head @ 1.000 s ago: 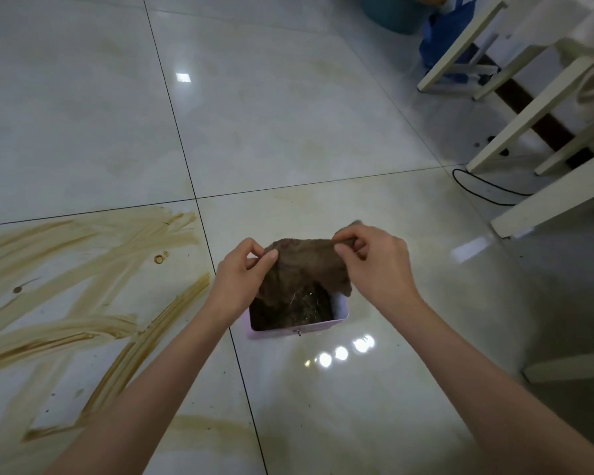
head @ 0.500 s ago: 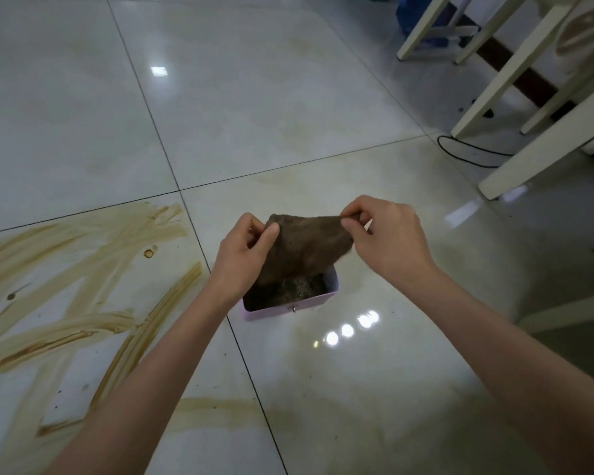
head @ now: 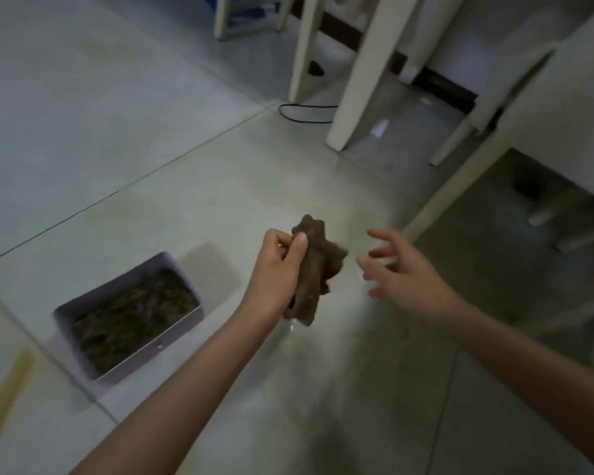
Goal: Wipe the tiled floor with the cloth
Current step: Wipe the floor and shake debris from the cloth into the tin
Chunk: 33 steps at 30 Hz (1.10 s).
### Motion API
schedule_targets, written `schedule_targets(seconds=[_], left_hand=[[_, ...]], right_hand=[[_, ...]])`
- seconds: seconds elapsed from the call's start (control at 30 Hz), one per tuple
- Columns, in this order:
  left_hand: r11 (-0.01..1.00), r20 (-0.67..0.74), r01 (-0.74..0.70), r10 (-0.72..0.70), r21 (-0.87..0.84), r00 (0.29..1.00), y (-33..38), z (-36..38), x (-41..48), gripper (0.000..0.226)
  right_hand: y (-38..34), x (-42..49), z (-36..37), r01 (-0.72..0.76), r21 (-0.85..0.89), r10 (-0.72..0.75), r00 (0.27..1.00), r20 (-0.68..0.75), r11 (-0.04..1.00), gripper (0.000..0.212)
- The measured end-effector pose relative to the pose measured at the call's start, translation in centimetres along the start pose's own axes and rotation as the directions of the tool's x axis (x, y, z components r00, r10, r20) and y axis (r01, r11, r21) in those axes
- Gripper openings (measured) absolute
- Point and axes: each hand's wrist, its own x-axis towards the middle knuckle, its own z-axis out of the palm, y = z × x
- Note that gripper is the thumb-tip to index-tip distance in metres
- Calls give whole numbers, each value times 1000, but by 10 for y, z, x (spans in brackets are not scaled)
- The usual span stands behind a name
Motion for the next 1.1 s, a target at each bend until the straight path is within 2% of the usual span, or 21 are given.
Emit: schedule_targets(seconds=[0.03, 0.07, 0.13, 0.2, 0.27, 0.3, 0.37, 0.47, 0.53, 0.57, 0.6, 0.67, 0.7, 0.77, 0.8, 0.83, 0.9, 0.93, 1.0, 1.03, 1.1], left_hand=[[998, 54, 12, -15, 59, 998, -3, 18, 2, 21], [990, 106, 6, -21, 139, 994, -6, 36, 3, 21], [969, 224, -21, -36, 246, 974, -13, 72, 0, 21], [947, 369, -49, -76, 318, 926, -22, 105, -10, 21], [927, 492, -69, -132, 369, 860, -33, 132, -19, 19], [925, 530, -80, -141, 371, 836, -38, 142, -21, 17], [929, 531, -89, -125, 360, 838, -49, 159, -17, 11], [891, 411, -101, -102, 443, 906, -68, 169, -1, 5], [792, 309, -112, -101, 601, 946, -86, 168, 21, 3], [693, 274, -129, -103, 709, 956, -96, 164, 34, 11], [564, 259, -149, -121, 812, 958, -106, 160, 46, 21], [300, 237, -174, -191, 938, 952, -127, 152, 67, 44], [175, 219, -181, -232, 968, 948, -138, 150, 76, 56], [-27, 180, -196, -297, 980, 938, -158, 149, 91, 78], [-85, 162, -198, -311, 977, 936, -167, 151, 97, 88], [-111, 151, -195, -321, 975, 935, -174, 153, 102, 95], [-98, 132, -174, -339, 980, 932, -186, 162, 110, 102], [-82, 123, -160, -344, 984, 931, -191, 167, 113, 102], [-72, 114, -147, -342, 987, 933, -199, 171, 119, 102], [-73, 111, -145, -343, 987, 933, -201, 170, 120, 101], [-67, 109, -144, -374, 987, 921, -201, 170, 118, 101]], right_hand=[[13, -1, -2, -137, 166, 133, 991, 32, 977, 65], [25, 1, -4, -269, 343, 249, 963, 101, 900, 76], [49, 6, -9, -438, 543, 330, 899, 288, 717, 77], [80, 11, -16, -470, 670, 280, 882, 379, 575, 67], [109, 11, -25, -427, 771, 242, 904, 352, 472, 57], [125, 10, -31, -398, 790, 233, 917, 324, 467, 51], [161, 13, -49, -376, 802, 216, 926, 309, 464, 39], [208, 20, -90, -367, 836, 336, 912, 236, 408, 41], [231, 33, -125, -305, 865, 403, 905, 134, 399, 41], [241, 42, -141, -276, 858, 426, 901, 75, 433, 42], [249, 53, -157, -244, 829, 425, 905, 8, 503, 43], [255, 79, -183, -184, 673, 357, 926, -127, 716, 44], [255, 93, -190, -180, 535, 311, 936, -165, 826, 46], [261, 121, -187, -128, 114, 145, 977, -154, 985, 63], [271, 136, -176, -36, -129, 26, 997, -72, 991, 65], [284, 148, -160, 85, -353, -69, 996, 59, 932, 66], [314, 163, -121, 242, -645, -88, 961, 262, 724, 69], [327, 169, -109, 257, -702, -99, 961, 259, 664, 69], [340, 188, -106, 242, -758, -206, 968, 145, 606, 66], [342, 201, -112, 221, -777, -247, 965, 87, 589, 64], [347, 230, -135, 138, -796, -229, 974, 0, 590, 61]])
